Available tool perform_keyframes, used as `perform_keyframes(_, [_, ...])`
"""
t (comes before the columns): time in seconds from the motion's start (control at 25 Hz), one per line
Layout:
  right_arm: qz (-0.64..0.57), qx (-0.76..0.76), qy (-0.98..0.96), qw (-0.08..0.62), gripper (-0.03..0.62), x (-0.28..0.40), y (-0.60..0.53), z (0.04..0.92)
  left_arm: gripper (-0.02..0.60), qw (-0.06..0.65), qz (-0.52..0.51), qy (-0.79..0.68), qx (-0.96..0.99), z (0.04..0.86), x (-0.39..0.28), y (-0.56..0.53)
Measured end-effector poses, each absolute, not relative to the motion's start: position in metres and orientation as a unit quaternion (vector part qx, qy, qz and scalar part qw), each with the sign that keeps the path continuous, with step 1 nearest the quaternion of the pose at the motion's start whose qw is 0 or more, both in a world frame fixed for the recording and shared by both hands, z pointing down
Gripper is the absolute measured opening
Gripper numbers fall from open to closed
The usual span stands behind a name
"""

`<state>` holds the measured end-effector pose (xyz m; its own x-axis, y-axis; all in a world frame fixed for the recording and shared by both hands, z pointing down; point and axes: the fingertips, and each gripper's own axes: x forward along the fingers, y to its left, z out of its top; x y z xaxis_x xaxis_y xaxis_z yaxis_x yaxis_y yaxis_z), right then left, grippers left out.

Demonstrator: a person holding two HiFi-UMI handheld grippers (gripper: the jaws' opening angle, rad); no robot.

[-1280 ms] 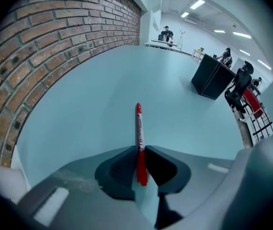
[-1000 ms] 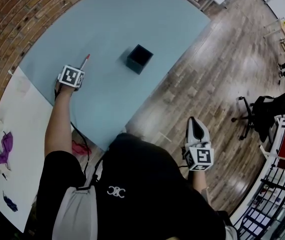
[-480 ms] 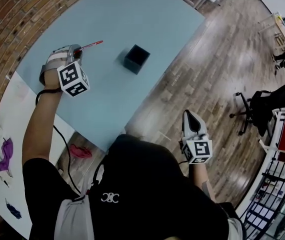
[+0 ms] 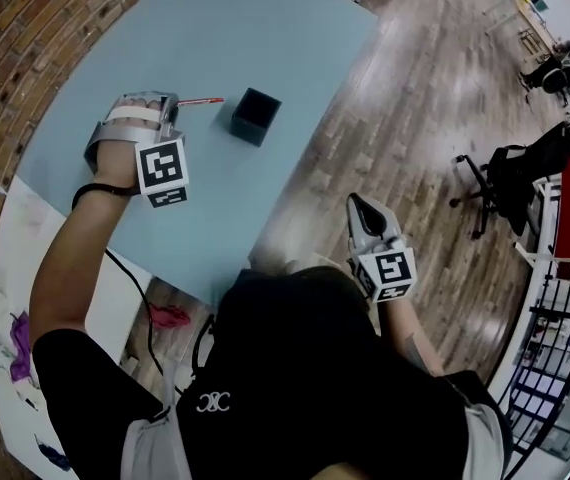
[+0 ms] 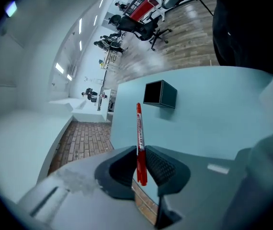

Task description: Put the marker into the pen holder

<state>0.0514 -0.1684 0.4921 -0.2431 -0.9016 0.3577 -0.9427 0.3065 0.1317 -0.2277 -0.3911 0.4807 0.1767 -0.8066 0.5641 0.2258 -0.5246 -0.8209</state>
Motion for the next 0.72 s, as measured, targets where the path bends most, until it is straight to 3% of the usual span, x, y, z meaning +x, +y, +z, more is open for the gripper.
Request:
perform_keyframes(0.4, [0.046, 0.538, -0.822, 0.183, 0.006, 0.051, -0.212, 0.503, 0.063, 0.388, -0.625, 0.241, -0.633, 0.48, -0.23, -0.385])
perform_keyframes(0.72, [0.082, 0.472, -0.868, 0.132, 0.006, 0.102, -0.308, 0.522, 0.061, 0.331, -0.691, 0.275, -0.581, 0.471, -0.222, -0.388])
